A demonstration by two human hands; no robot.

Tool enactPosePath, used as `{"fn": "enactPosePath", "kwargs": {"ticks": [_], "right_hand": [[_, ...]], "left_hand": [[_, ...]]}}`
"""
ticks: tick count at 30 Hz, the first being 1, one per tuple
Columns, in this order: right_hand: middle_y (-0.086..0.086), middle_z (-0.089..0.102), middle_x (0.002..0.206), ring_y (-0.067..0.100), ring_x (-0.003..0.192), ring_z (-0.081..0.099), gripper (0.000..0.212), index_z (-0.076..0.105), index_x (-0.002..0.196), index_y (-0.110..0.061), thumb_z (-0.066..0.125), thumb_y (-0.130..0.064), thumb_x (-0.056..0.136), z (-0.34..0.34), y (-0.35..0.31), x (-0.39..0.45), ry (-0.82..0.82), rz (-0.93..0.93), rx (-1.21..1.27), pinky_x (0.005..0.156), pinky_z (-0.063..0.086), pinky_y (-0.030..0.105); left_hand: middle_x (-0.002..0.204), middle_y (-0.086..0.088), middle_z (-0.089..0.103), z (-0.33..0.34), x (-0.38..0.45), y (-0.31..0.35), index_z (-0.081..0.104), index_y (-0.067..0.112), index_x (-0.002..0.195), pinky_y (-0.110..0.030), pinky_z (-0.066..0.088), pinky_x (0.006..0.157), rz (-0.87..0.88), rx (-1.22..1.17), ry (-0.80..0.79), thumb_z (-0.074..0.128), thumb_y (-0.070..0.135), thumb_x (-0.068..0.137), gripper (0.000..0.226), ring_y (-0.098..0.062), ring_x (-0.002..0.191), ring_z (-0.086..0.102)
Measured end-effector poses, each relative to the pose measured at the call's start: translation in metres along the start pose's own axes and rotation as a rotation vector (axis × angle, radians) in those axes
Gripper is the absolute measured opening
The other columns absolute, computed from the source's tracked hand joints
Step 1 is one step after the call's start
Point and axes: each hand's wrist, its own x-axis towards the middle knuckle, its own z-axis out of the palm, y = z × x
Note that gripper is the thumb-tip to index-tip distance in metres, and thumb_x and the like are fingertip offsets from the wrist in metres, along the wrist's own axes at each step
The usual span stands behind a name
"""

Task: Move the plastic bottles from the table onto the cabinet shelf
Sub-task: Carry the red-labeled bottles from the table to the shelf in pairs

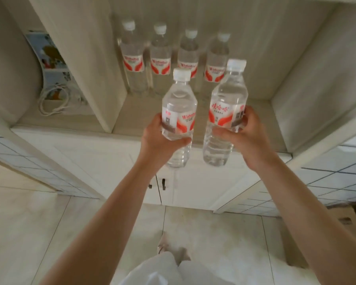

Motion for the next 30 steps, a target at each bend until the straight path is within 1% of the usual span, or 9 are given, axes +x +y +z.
{"fn": "enactPosePath", "kwargs": {"ticks": [2, 5, 9, 11, 13, 17, 22, 28, 30], "right_hand": [[-0.012, 0.065, 0.093, -0.002, 0.081, 0.063, 0.060, 0.054, 0.107, -0.025, 0.089, -0.021, 0.059, 0.003, -0.006, 0.019, 0.033, -0.042, -0.005, 0.062, 0.050, 0.011], [-0.010, 0.067, 0.097, -0.006, 0.081, 0.063, 0.066, 0.053, 0.114, -0.020, 0.089, -0.025, 0.059, 0.013, -0.010, 0.043, 0.082, -0.073, -0.028, 0.065, 0.050, 0.010], [-0.009, 0.067, 0.099, 0.003, 0.088, 0.066, 0.069, 0.051, 0.119, -0.017, 0.089, -0.023, 0.061, 0.028, -0.004, 0.065, 0.105, -0.082, -0.054, 0.071, 0.052, 0.017], [-0.009, 0.068, 0.100, 0.006, 0.091, 0.067, 0.069, 0.051, 0.119, -0.019, 0.089, -0.023, 0.062, 0.031, 0.002, 0.070, 0.082, -0.093, -0.064, 0.075, 0.055, 0.019], [-0.009, 0.069, 0.105, 0.003, 0.094, 0.067, 0.072, 0.049, 0.121, -0.019, 0.090, -0.022, 0.062, 0.033, 0.008, 0.072, 0.040, -0.095, -0.059, 0.078, 0.055, 0.017], [-0.007, 0.070, 0.110, 0.007, 0.101, 0.068, 0.073, 0.050, 0.122, -0.021, 0.089, -0.008, 0.062, 0.034, 0.019, 0.072, -0.010, -0.073, 0.010, 0.083, 0.055, 0.021], [-0.005, 0.068, 0.117, 0.014, 0.110, 0.065, 0.077, 0.048, 0.124, -0.023, 0.087, -0.003, 0.061, 0.033, 0.025, 0.067, -0.074, -0.057, 0.146, 0.088, 0.053, 0.026], [0.005, 0.061, 0.127, 0.020, 0.119, 0.059, 0.080, 0.041, 0.136, -0.015, 0.082, -0.008, 0.068, 0.033, 0.031, 0.051, -0.106, -0.044, 0.199, 0.099, 0.050, 0.036], [0.002, 0.061, 0.126, 0.016, 0.118, 0.060, 0.076, 0.040, 0.135, -0.014, 0.081, -0.011, 0.071, 0.036, 0.032, 0.046, -0.076, -0.048, 0.156, 0.100, 0.049, 0.037]], "left_hand": [[0.095, 0.008, 0.070, -0.003, 0.023, 0.006, 0.058, 0.029, 0.095, -0.032, 0.058, 0.077, 0.043, 0.011, -0.009, 0.091, 0.024, 0.054, 0.053, -0.010, 0.091, 0.068], [0.095, 0.008, 0.070, -0.007, 0.057, 0.007, 0.060, 0.028, 0.105, -0.033, 0.058, 0.081, 0.073, -0.010, -0.058, 0.091, 0.020, 0.054, 0.060, -0.010, 0.092, 0.068], [0.097, 0.010, 0.071, -0.011, 0.092, -0.002, 0.058, 0.036, 0.102, -0.021, 0.055, 0.077, 0.106, -0.018, -0.148, 0.091, 0.017, 0.056, 0.060, -0.002, 0.089, 0.069], [0.099, 0.011, 0.072, -0.012, 0.102, -0.007, 0.059, 0.031, 0.109, -0.019, 0.055, 0.076, 0.107, -0.008, -0.194, 0.092, 0.019, 0.056, 0.064, 0.000, 0.089, 0.069], [0.104, 0.011, 0.072, -0.014, 0.110, -0.012, 0.057, 0.029, 0.116, -0.022, 0.056, 0.081, 0.113, -0.020, -0.245, 0.092, 0.018, 0.056, 0.071, -0.001, 0.094, 0.069], [0.107, 0.017, 0.072, -0.017, 0.121, -0.018, 0.055, 0.039, 0.113, -0.018, 0.056, 0.080, 0.117, -0.079, -0.327, 0.092, 0.013, 0.057, 0.072, -0.001, 0.099, 0.068], [0.112, 0.015, 0.071, -0.023, 0.126, -0.024, 0.054, 0.034, 0.117, -0.019, 0.055, 0.084, 0.108, -0.137, -0.433, 0.090, 0.005, 0.059, 0.074, -0.005, 0.105, 0.067], [0.117, 0.011, 0.070, -0.024, 0.121, -0.031, 0.053, 0.027, 0.125, -0.028, 0.052, 0.096, 0.064, -0.165, -0.440, 0.087, 0.004, 0.064, 0.074, -0.007, 0.111, 0.065], [0.119, 0.014, 0.067, -0.020, 0.113, -0.030, 0.046, 0.027, 0.133, -0.021, 0.054, 0.091, 0.086, -0.148, -0.392, 0.088, 0.013, 0.064, 0.082, -0.005, 0.112, 0.063]]}}
